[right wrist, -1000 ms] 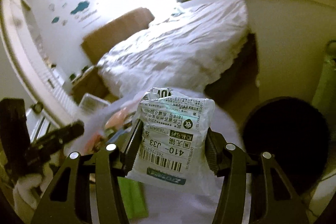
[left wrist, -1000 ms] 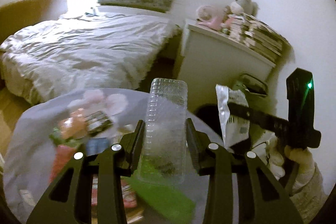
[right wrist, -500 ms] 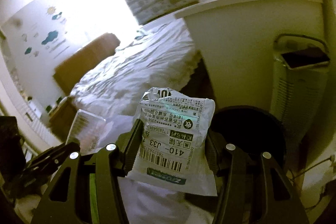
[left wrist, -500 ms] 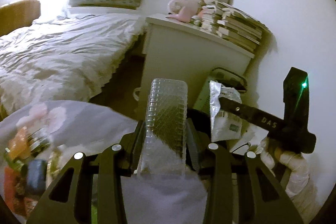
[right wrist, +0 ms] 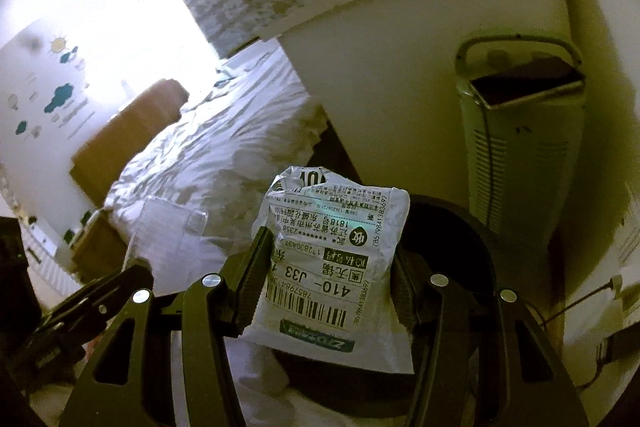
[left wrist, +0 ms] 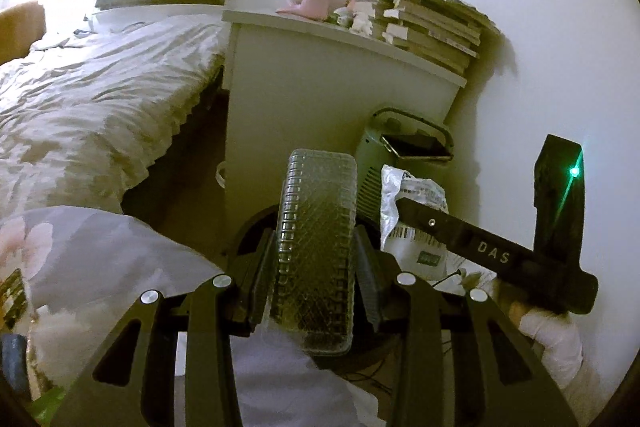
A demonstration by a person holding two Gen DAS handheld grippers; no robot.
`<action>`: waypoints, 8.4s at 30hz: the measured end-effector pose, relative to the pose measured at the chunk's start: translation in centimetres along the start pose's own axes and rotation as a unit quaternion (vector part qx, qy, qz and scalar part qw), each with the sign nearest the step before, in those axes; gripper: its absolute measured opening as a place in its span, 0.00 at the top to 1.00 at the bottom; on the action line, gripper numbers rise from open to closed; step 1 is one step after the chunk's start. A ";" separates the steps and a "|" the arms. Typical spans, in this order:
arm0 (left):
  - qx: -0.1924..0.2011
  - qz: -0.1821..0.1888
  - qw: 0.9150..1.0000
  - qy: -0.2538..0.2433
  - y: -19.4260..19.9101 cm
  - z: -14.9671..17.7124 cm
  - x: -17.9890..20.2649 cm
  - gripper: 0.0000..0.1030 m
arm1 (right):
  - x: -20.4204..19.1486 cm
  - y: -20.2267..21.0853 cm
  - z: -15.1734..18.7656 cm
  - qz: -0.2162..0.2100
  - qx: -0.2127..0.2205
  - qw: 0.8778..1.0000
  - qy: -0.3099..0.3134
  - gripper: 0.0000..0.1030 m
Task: Collect trash
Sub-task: 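Carry the tray with the left tool while the right tool carries the bag to the bin, then open both tools over the black bin to drop the tray and bag, then move both tools back over the table, then grasp the red carton with the left tool while the right tool grasps the white fluffy item, then carry the red carton with the left tool while the right tool carries the fluffy item to the bin, then open both tools over the black bin to drop the carton and fluffy item, then move both tools back over the table, then grasp the tan paper roll with the left tool while the right tool grasps the green bag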
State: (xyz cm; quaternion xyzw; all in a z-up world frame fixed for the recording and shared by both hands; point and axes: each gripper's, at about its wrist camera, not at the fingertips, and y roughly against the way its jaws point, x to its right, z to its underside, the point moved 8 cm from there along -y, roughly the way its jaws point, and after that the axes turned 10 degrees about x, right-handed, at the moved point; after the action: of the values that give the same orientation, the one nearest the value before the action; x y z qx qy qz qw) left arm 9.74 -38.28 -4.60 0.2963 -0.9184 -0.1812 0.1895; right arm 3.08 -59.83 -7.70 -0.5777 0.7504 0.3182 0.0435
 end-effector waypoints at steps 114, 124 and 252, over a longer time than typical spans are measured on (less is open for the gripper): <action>0.082 -0.172 0.979 0.075 19.5 1.1 -16.3 0.69 | -24.8 0.3 5.1 -0.235 -0.074 0.962 0.114 0.62; 0.075 -0.108 0.990 0.046 14.3 -0.5 -9.2 0.69 | -16.6 3.1 -0.2 -0.179 -0.006 0.982 0.061 0.62; -0.091 -0.124 0.985 -0.079 21.3 16.3 -16.9 0.91 | -27.3 -0.1 22.8 -0.253 -0.275 0.890 0.262 0.66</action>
State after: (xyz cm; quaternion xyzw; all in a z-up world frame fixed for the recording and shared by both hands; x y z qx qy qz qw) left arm 4.88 -8.14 -13.22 0.3744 -0.8663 -0.3087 0.1186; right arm 5.21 -24.88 -14.03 -0.7993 0.4456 0.3271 -0.2359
